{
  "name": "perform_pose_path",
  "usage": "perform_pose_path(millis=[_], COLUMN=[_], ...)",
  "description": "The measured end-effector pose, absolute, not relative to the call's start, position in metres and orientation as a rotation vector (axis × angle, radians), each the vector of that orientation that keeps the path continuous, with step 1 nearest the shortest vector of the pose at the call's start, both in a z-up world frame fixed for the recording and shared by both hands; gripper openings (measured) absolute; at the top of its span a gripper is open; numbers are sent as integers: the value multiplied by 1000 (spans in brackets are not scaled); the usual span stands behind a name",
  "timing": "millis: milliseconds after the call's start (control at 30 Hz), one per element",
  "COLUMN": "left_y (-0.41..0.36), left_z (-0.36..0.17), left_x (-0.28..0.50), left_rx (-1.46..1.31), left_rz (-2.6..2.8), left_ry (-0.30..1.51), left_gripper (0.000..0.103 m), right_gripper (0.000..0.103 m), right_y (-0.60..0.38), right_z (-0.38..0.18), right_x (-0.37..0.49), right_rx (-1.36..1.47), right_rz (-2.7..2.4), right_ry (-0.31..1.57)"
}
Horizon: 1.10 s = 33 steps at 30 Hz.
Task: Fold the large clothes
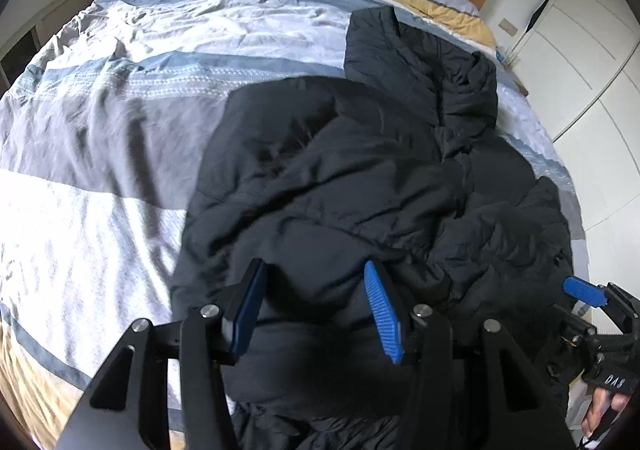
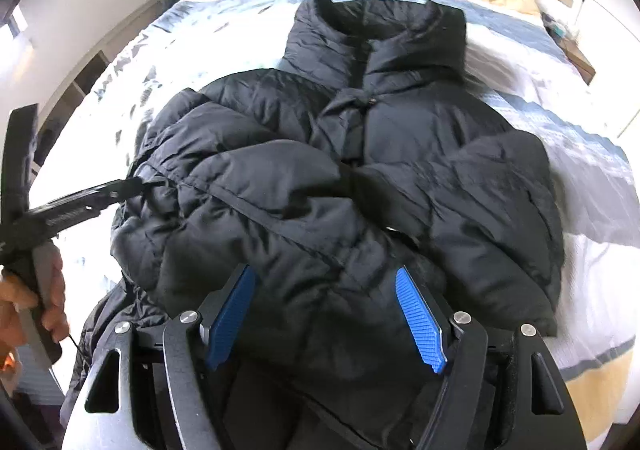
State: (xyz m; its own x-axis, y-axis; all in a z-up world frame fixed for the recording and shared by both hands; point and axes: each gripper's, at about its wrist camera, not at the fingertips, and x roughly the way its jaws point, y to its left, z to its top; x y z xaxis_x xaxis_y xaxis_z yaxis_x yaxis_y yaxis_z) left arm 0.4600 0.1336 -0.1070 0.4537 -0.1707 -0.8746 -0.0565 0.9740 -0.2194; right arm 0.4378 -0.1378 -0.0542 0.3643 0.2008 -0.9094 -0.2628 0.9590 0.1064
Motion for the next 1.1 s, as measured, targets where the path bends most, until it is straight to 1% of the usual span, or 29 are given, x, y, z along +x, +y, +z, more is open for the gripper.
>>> perform_pose_path(millis=[167, 233, 333, 533, 733, 800, 933, 1000, 1100], left_y=[121, 117, 115, 115, 111, 110, 109, 109, 112], left_z=[-131, -136, -142, -151, -157, -158, -161, -163, -166], left_x=[452, 449, 447, 445, 443, 443, 441, 441, 439], left_rx=[-171, -136, -116, -102, -73, -65, -57, -51, -73], left_rz=[-28, -15, -4, 22, 43, 49, 61, 86, 93], left_ry=[1110, 1095, 1087, 1066, 1048, 1042, 1030, 1024, 1023], left_gripper=[49, 56, 62, 72, 75, 76, 79, 85, 90], right_gripper=[73, 75, 78, 81, 83, 88, 93, 95, 96], right_y=[-136, -139, -139, -136, -140, -141, -143, -142, -142], right_z=[-91, -101, -111, -117, -121, -123, -127, -130, -131], right_x=[443, 440, 437, 435, 430, 430, 429, 429, 429], right_rx=[-98, -89, -89, -91, -104, -106, -96, -103, -112], right_rz=[281, 276, 261, 249, 282, 283, 296, 303, 321], right_ry=[1219, 1220, 1213, 1187, 1156, 1149, 1135, 1124, 1108])
